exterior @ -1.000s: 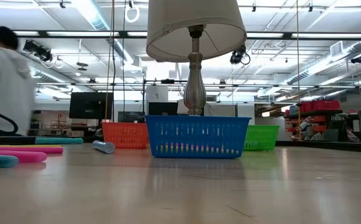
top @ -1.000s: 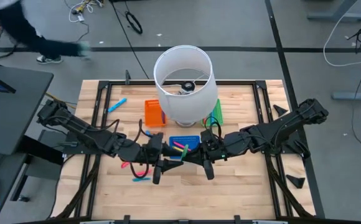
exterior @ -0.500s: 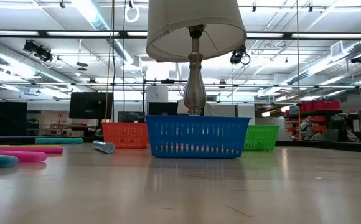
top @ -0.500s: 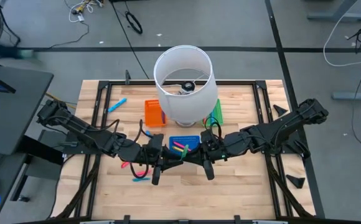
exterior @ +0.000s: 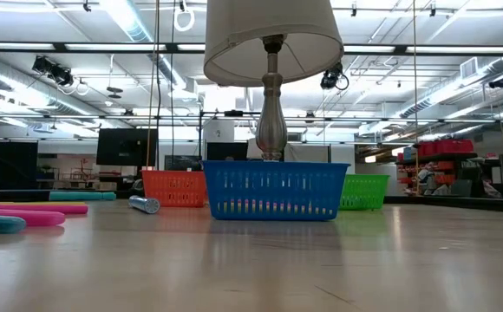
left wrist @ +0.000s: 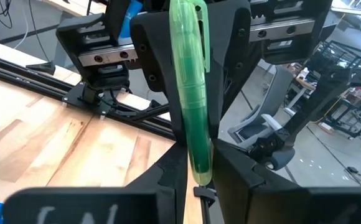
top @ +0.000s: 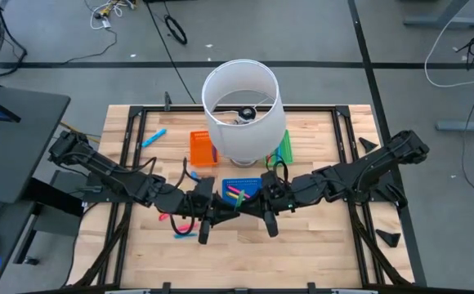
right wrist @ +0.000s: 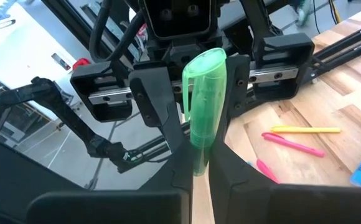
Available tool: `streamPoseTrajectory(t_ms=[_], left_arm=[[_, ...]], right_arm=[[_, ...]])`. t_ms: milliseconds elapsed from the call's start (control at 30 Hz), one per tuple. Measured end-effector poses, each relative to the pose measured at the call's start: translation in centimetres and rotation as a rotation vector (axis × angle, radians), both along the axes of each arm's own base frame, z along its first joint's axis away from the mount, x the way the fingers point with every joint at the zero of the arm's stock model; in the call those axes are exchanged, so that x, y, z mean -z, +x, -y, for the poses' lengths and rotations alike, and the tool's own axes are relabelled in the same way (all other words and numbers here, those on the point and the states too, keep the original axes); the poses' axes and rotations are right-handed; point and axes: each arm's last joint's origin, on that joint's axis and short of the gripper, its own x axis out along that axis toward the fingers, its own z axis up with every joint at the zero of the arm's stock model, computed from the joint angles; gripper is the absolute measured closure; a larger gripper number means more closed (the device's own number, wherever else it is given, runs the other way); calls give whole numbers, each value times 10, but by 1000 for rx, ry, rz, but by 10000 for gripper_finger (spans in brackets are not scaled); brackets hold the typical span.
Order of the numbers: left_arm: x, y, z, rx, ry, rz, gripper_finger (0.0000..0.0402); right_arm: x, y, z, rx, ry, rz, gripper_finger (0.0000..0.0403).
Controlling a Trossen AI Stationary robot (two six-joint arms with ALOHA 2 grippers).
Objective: Pick & Place Markers
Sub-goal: Put the green small highlighter pen into the orange bin
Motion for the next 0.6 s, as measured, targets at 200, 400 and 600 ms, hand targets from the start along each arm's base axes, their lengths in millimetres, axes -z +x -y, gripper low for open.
streamPoseTrajectory(t_ms=[200, 400, 600], left_arm=[[0, 0, 0, 0, -1, 1, 328], [0, 0, 0, -4, -21, 0, 354], [0, 0, 0, -4, -30, 0, 361]], right_arm=[[0, 0, 1, -2, -12, 6, 383], [0, 0, 1, -5, -20, 7, 382], [0, 0, 1, -8, -34, 9, 362]])
